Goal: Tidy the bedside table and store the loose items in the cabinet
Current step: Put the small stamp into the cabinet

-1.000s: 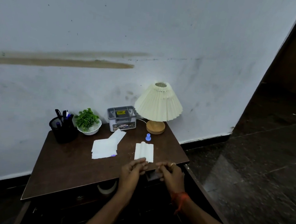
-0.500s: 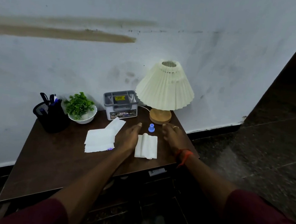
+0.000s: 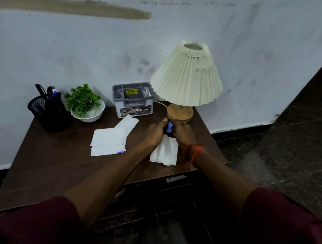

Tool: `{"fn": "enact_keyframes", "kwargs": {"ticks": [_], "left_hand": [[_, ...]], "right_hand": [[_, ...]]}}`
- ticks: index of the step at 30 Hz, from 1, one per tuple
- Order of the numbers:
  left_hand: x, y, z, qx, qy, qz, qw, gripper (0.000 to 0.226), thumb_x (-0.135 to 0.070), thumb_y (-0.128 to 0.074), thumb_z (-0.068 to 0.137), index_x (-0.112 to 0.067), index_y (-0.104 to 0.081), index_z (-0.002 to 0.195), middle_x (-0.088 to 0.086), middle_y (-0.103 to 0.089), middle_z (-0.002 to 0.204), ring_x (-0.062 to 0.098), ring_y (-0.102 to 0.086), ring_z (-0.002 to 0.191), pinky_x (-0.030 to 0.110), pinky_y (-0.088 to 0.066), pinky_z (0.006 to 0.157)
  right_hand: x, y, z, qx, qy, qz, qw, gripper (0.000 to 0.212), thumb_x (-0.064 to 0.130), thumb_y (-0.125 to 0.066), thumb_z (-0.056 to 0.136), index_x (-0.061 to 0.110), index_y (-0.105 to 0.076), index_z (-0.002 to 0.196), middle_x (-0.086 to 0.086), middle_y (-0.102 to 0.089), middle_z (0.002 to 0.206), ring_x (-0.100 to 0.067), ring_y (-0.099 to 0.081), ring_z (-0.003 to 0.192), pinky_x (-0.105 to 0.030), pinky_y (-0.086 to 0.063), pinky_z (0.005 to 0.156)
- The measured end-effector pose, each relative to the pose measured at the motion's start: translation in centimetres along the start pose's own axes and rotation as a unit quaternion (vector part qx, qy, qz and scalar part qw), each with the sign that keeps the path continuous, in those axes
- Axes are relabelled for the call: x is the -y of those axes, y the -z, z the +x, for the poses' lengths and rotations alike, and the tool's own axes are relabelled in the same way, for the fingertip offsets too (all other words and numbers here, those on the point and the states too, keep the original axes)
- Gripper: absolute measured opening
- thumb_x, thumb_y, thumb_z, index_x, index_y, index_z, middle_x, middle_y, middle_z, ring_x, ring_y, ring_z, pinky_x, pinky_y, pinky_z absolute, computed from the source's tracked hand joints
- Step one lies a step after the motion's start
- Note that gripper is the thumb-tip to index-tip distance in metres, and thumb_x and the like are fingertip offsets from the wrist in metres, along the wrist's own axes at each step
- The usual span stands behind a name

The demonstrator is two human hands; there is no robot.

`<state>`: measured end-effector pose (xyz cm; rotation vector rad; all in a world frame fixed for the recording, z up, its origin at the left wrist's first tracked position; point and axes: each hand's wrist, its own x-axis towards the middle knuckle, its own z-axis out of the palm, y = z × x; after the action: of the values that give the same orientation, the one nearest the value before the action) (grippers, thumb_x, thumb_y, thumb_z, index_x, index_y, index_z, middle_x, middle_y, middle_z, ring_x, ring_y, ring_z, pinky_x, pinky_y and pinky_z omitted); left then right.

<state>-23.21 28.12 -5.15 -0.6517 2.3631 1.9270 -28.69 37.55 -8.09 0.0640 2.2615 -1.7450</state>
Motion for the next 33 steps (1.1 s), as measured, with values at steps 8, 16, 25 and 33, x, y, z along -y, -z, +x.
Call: {"fn": "enact_keyframes", "kwargs": {"ticks": [8, 16, 25, 33], "left_hand": [[-0.9, 0.2, -1.7, 0.012, -0.046, -0.006, 0.999, 0.04, -0.025, -0.038, 0.103, -0.001, -0.063, 0.124, 0.014, -0.063, 0.124, 0.018, -0.056, 0.107, -0.005, -0.035, 0.058], [-1.4, 1.1, -8.1, 0.004, -0.043, -0.048, 0.998, 0.039, -0.026, -0.041, 0.102, -0.002, -0.059, 0.127, 0.008, -0.059, 0.111, 0.014, -0.056, 0.096, -0.005, -0.036, 0.057], [3.2, -0.2, -16.0, 0.043, -0.053, -0.149, 0.987, 0.036, -0.025, -0.043, 0.101, -0.011, -0.061, 0.13, 0.001, -0.062, 0.133, 0.013, -0.056, 0.125, 0.029, -0.041, 0.109], [6.0, -0.3, -18.8, 0.032, -0.009, -0.172, 0.985, 0.025, -0.025, -0.046, 0.1, -0.028, -0.067, 0.113, -0.004, -0.067, 0.121, 0.004, -0.06, 0.114, 0.02, -0.045, 0.098]], "right_hand": [[2.1, 0.4, -2.5, -0.004, 0.027, 0.021, 0.999, 0.044, 0.043, -0.046, 0.093, 0.008, -0.067, 0.11, -0.015, -0.068, 0.11, -0.03, -0.063, 0.104, -0.043, -0.05, 0.097], [2.1, 1.3, -8.6, -0.009, 0.07, 0.067, 0.995, 0.031, 0.032, -0.051, 0.094, 0.016, -0.068, 0.115, -0.009, -0.067, 0.12, -0.024, -0.059, 0.114, -0.048, -0.042, 0.105], [-2.3, 1.8, -15.9, 0.03, 0.045, 0.127, 0.99, 0.028, 0.024, -0.054, 0.093, 0.021, -0.068, 0.118, 0.0, -0.066, 0.123, -0.016, -0.059, 0.117, -0.045, -0.041, 0.109], [-4.4, 1.2, -19.3, 0.019, 0.016, 0.119, 0.993, 0.025, 0.028, -0.058, 0.088, 0.027, -0.071, 0.109, 0.004, -0.068, 0.118, -0.013, -0.061, 0.113, -0.042, -0.043, 0.107]]}}
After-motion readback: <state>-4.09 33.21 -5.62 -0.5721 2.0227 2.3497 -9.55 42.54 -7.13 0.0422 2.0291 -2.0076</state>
